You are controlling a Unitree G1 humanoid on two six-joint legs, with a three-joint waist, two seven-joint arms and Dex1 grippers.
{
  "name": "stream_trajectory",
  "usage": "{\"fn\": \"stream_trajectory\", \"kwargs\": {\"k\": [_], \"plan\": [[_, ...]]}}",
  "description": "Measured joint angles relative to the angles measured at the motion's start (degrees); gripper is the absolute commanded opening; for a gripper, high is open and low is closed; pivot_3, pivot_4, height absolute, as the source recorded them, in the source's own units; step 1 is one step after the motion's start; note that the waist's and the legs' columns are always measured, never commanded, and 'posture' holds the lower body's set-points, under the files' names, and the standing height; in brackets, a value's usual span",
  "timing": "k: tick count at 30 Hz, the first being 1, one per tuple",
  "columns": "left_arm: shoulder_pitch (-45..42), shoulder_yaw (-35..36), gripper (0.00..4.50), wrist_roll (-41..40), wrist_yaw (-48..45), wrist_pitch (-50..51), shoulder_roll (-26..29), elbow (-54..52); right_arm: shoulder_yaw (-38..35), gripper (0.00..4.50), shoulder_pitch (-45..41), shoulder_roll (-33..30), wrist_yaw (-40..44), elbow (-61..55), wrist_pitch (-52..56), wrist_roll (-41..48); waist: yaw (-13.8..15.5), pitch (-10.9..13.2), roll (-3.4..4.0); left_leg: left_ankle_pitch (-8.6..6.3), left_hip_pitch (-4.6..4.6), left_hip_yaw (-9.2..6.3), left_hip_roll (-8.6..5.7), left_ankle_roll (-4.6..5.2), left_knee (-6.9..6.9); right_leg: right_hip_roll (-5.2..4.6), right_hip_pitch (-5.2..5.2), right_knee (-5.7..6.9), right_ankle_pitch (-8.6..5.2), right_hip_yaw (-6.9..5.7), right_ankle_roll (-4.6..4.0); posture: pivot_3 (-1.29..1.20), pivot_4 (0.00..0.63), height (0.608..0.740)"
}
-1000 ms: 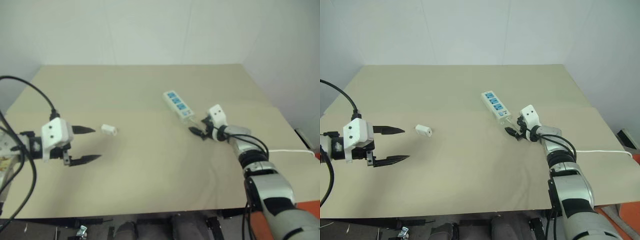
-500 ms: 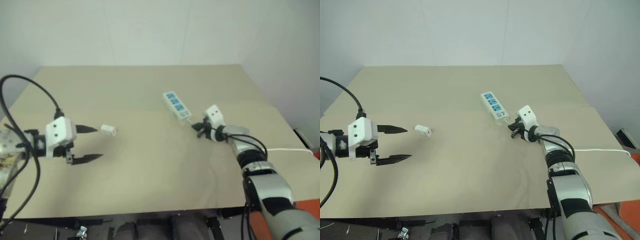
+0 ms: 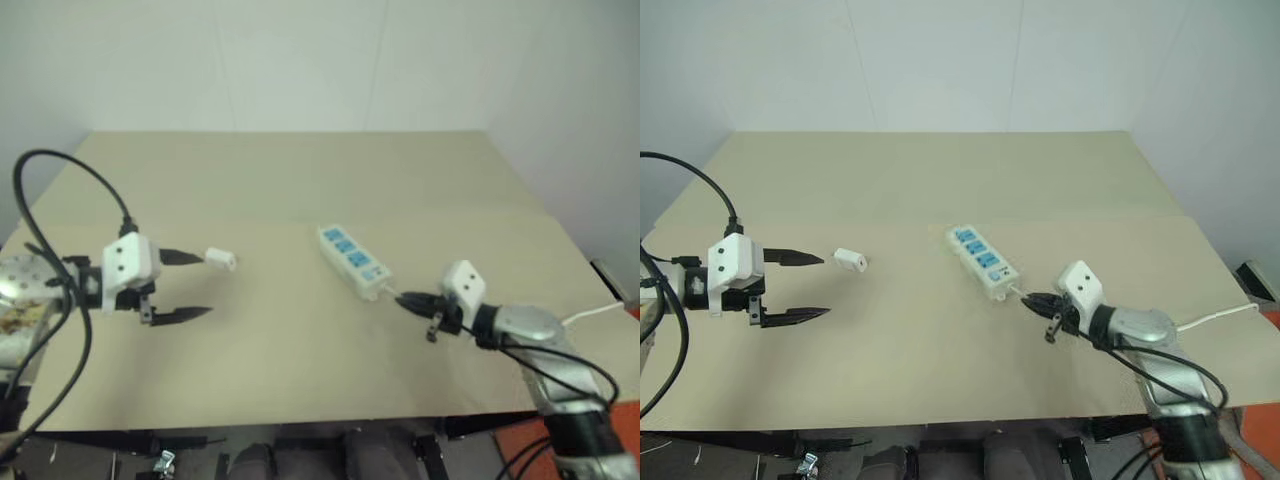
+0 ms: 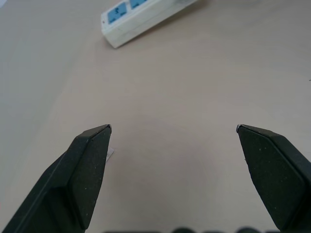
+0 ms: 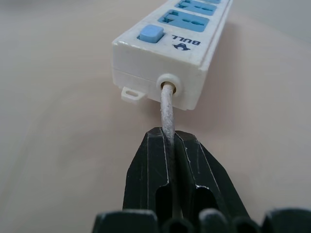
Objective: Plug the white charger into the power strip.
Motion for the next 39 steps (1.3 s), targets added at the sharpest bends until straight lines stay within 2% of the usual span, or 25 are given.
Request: {"fn": "stream_trajectory", "kwargs": {"k": [4, 12, 16, 23, 32, 39], "plan": [[-0.1, -0.4, 4.50, 0.1, -0.2, -0.7, -0.6, 0.0, -0.1, 1.56, 1.4, -0.5, -1.5, -2.0, 2.8, 1.1, -0.1, 0.0, 0.00, 0.02, 0.23, 0.04, 0.01, 0.03, 0.19, 0.00, 0.24, 0.01, 0.17, 0.02, 0.08, 0.00, 0.150, 0.740], [-0.2, -0.9, 4.50, 0.8, -0.1, -1.4, -1.2, 0.8, -0.5, 4.42, 3.5, 1.3, -5.4, -5.3, 2.9, 2.8, -0.1, 0.0, 0.00, 0.04, 0.43, 0.05, 0.01, 0.06, 0.20, -0.02, 0.50, -0.04, 0.17, 0.02, 0.08, 0.00, 0.150, 0.740], [-0.2, -0.9, 4.50, 1.0, 0.0, -1.8, -1.7, 0.8, -1.0, 4.47, 5.2, 3.4, -7.8, -6.6, 2.9, 3.5, 0.1, 0.0, -0.01, 0.04, 0.36, 0.06, 0.02, 0.06, 0.20, -0.03, 0.49, -0.10, 0.11, 0.02, 0.08, 0.00, 0.150, 0.740], [-2.0, -3.6, 4.50, 1.2, -0.5, -2.5, -3.5, 0.8, 2.1, 4.47, 5.2, 12.8, -20.5, -8.1, 1.4, -1.7, 0.2, 0.0, -0.01, 0.04, 0.36, 0.07, 0.01, 0.06, 0.21, -0.04, 0.49, -0.07, 0.12, 0.02, 0.09, 0.00, 0.150, 0.740], [-5.6, -5.7, 4.50, 1.9, -1.5, -4.8, -5.1, 2.3, 4.3, 4.47, 5.7, 19.2, -25.7, -7.6, -0.2, -3.3, 0.5, 0.0, -0.02, 0.04, 0.36, 0.07, 0.03, 0.06, 0.21, -0.03, 0.49, -0.09, 0.10, 0.01, 0.07, 0.00, 0.150, 0.740], [-6.2, -6.4, 4.50, 2.0, -2.0, -6.0, -6.0, 3.0, 5.7, 4.47, 7.1, 19.9, -25.9, -5.8, -3.8, -4.7, 0.8, 0.0, -0.04, 0.04, 0.38, 0.07, 0.05, 0.06, 0.21, -0.01, 0.50, -0.07, 0.10, 0.01, 0.06, 0.00, 0.150, 0.740]]}}
